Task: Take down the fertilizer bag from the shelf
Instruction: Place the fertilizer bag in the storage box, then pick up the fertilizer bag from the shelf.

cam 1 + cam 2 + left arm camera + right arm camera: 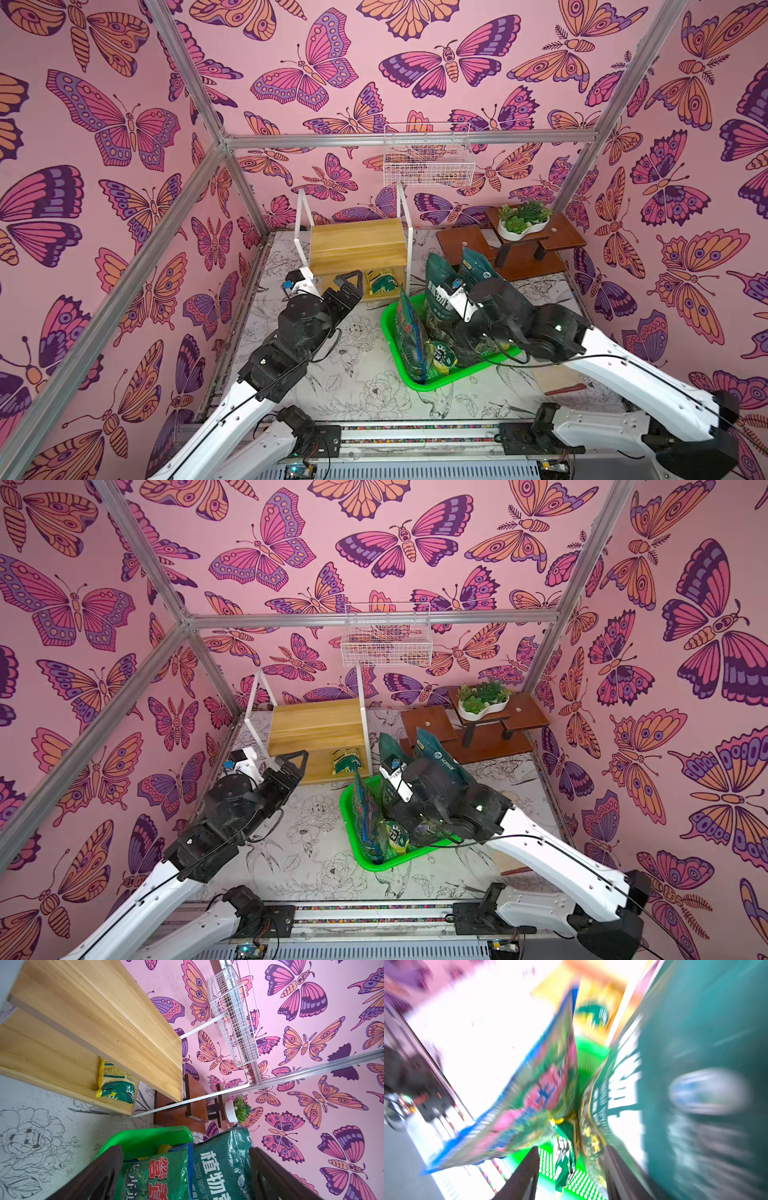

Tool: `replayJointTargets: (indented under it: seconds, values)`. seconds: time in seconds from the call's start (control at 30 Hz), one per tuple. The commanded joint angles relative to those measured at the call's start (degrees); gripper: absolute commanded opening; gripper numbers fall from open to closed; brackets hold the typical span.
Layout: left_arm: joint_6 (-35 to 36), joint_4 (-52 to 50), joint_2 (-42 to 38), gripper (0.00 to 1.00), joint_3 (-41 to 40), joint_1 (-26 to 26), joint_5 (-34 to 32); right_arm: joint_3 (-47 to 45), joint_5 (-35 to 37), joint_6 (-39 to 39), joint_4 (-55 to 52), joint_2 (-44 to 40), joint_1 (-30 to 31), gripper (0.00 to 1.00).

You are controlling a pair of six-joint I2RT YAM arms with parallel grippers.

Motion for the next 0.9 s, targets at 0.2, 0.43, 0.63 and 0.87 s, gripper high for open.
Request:
replayJointTargets:
  seconds: [0.2, 0.43, 0.63, 0.87]
  values:
    - [-0.7, 2.1, 2.9, 0.96, -10.4, 1.9, 0.5, 3.7, 7.8, -2.8, 2.3, -3.5, -0.3, 0.59]
    - [-4.8, 20.4, 8.8, 0.6, -22.3, 5.7, 4.9, 3.5, 8.4, -2.3, 2.9, -3.3, -0.3, 0.59]
    - [-2.6, 34.1, 20.4, 0.58, -22.0, 10.5, 11.9, 3.0, 8.5, -2.3, 3.0, -3.1, -0.4, 0.59]
    - [-3.3, 47.0, 40.4, 0.55, -16.1, 14.6, 23.7, 2.4, 8.8, -2.1, 3.6, -3.1, -0.3, 0.59]
